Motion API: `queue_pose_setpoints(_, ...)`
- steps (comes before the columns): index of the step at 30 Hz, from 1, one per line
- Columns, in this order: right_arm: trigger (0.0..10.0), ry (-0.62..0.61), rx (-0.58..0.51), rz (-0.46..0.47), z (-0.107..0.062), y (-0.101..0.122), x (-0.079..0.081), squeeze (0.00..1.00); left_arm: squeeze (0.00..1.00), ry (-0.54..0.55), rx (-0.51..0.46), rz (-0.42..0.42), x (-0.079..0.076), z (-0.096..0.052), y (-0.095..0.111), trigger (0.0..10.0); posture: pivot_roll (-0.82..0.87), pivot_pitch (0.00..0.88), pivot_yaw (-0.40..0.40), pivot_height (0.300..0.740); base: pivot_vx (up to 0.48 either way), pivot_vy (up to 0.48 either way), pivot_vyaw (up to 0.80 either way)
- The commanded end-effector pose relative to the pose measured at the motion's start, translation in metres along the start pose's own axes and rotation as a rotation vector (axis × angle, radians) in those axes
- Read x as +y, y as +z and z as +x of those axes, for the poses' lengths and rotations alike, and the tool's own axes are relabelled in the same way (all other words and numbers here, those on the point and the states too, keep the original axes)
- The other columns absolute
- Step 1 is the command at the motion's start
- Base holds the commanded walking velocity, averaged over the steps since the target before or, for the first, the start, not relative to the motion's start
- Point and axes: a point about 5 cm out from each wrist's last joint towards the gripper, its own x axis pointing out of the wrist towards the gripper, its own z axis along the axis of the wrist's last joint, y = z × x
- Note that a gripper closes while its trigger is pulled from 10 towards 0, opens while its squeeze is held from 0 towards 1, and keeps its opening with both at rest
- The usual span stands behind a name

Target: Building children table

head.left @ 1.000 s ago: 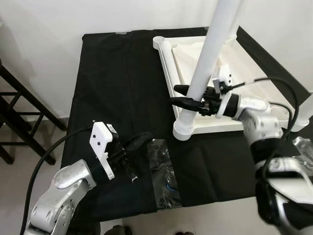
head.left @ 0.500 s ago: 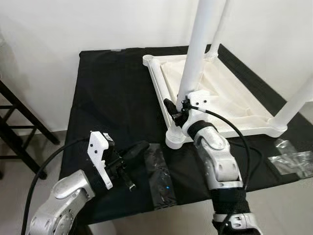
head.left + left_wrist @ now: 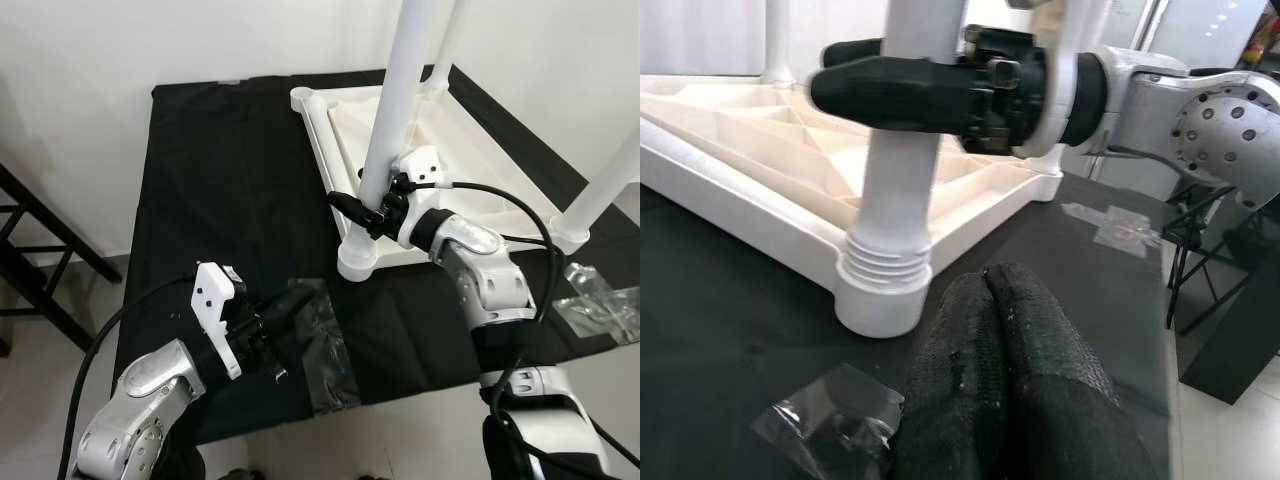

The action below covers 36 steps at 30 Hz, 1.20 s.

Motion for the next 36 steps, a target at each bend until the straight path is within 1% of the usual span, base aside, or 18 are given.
queue_pose_setpoints(1, 10.0, 0.019, 0.016, -0.022, 0.0, -0.002, -0.005, 0.0, 0.0, -0.002, -0.004, 0.005, -0.001, 0.0, -0.001, 10.0, 0.05, 0.155, -0.027, 0.74, 0.0, 0.0, 0.0)
queue_pose_setpoints(2, 10.0, 0.058, 0.048, -0.024, 0.0, -0.006, -0.009, 0.0, 0.0, -0.004, -0.001, 0.008, -0.001, 0.001, -0.002, 10.0, 0.06, 0.156, -0.029, 0.74, 0.0, 0.0, 0.0)
queue_pose_setpoints(3, 10.0, 0.058, 0.048, -0.024, 0.0, -0.006, -0.009, 0.0, 0.0, -0.004, -0.001, 0.008, -0.001, 0.001, -0.002, 10.0, 0.06, 0.156, -0.029, 0.74, 0.0, 0.0, 0.0)
queue_pose_setpoints(4, 10.0, 0.099, 0.072, -0.024, 0.0, -0.01, -0.011, 0.0, 0.0, -0.007, 0.005, 0.015, -0.002, 0.001, -0.003, 10.0, 0.07, 0.159, -0.034, 0.74, 0.0, 0.0, 0.0)
queue_pose_setpoints(5, 10.0, 0.099, 0.072, -0.024, 0.0, -0.01, -0.011, 0.0, 0.0, -0.007, 0.005, 0.015, -0.002, 0.001, -0.003, 10.0, 0.07, 0.159, -0.034, 0.74, 0.0, 0.0, 0.0)
queue_pose_setpoints(7, 10.0, 0.209, 0.117, 0.007, -0.002, -0.021, -0.009, 0.0, 0.0, -0.009, 0.005, 0.022, -0.004, 0.002, -0.003, 10.0, 0.07, 0.165, -0.04, 0.74, 0.0, 0.0, 0.0)
queue_pose_setpoints(11, 10.0, 0.228, 0.125, 0.022, -0.003, -0.024, -0.009, 0.0, 0.0, -0.008, 0.002, 0.022, -0.005, 0.003, -0.002, 10.0, 0.07, 0.167, -0.04, 0.74, 0.0, 0.0, 0.0)
queue_pose_setpoints(13, 10.0, 0.251, 0.114, 0.07, -0.003, -0.026, -0.011, 0.0, 0.0, -0.004, 0.003, 0.023, -0.005, 0.001, -0.002, 10.0, 0.07, 0.171, -0.035, 0.74, 0.0, 0.0, 0.0)
queue_pose_setpoints(14, 10.0, 0.251, 0.114, 0.07, -0.003, -0.026, -0.011, 0.0, 0.0, -0.004, 0.003, 0.023, -0.005, 0.001, -0.002, 10.0, 0.07, 0.171, -0.035, 0.74, 0.0, 0.0, 0.0)
queue_pose_setpoints(15, 0.0, 0.264, 0.082, 0.109, -0.002, -0.023, -0.013, 0.0, 0.0, -0.002, 0.006, 0.026, -0.003, 0.0, -0.001, 10.0, 0.07, 0.175, -0.029, 0.74, 0.0, 0.0, 0.0)
queue_pose_setpoints(22, 0.0, 0.271, 0.062, 0.121, -0.002, -0.019, -0.016, 0.0, 0.0, 0.002, 0.006, 0.033, -0.001, -0.001, 0.002, 10.0, 0.07, 0.177, -0.031, 0.74, 0.0, 0.0, 0.0)
queue_pose_setpoints(26, 0.0, 0.274, 0.061, 0.099, -0.006, -0.025, -0.017, 0.0, 0.0, 0.007, 0.009, 0.038, 0.0, -0.002, 0.002, 10.0, 0.06, 0.182, -0.027, 0.74, 0.0, 0.0, 0.0)
queue_pose_setpoints(30, 0.0, 0.172, 0.093, 0.062, -0.026, -0.031, -0.03, 0.0, 0.0, 0.009, 0.012, 0.036, 0.002, -0.002, 0.001, 10.0, 0.05, 0.181, -0.025, 0.74, 0.0, 0.0, 0.0)
queue_pose_setpoints(31, 0.0, 0.172, 0.093, 0.062, -0.026, -0.031, -0.03, 0.0, 0.0, 0.009, 0.012, 0.036, 0.002, -0.002, 0.001, 10.0, 0.05, 0.181, -0.025, 0.74, 0.0, 0.0, 0.0)
queue_pose_setpoints(33, 0.0, 0.046, 0.119, 0.041, -0.031, -0.034, -0.038, 0.0, 0.0, 0.006, 0.011, 0.036, 0.002, 0.0, 0.0, 10.0, 0.04, 0.18, -0.028, 0.74, 0.0, 0.0, 0.0)
queue_pose_setpoints(34, 0.0, 0.046, 0.119, 0.041, -0.031, -0.034, -0.038, 0.0, 0.0, 0.006, 0.011, 0.036, 0.002, 0.0, 0.0, 10.0, 0.04, 0.18, -0.028, 0.74, 0.0, 0.0, 0.0)
queue_pose_setpoints(35, 0.0, -0.04, 0.117, 0.054, -0.03, -0.037, -0.038, 0.0, 0.0, 0.005, 0.011, 0.035, 0.002, 0.0, 0.0, 10.0, 0.02, 0.181, -0.031, 0.74, 0.0, 0.0, 0.0)
queue_pose_setpoints(36, 0.0, -0.04, 0.117, 0.054, -0.03, -0.037, -0.038, 0.0, 0.0, 0.005, 0.011, 0.035, 0.002, 0.0, 0.0, 10.0, 0.02, 0.181, -0.031, 0.74, 0.0, 0.0, 0.0)
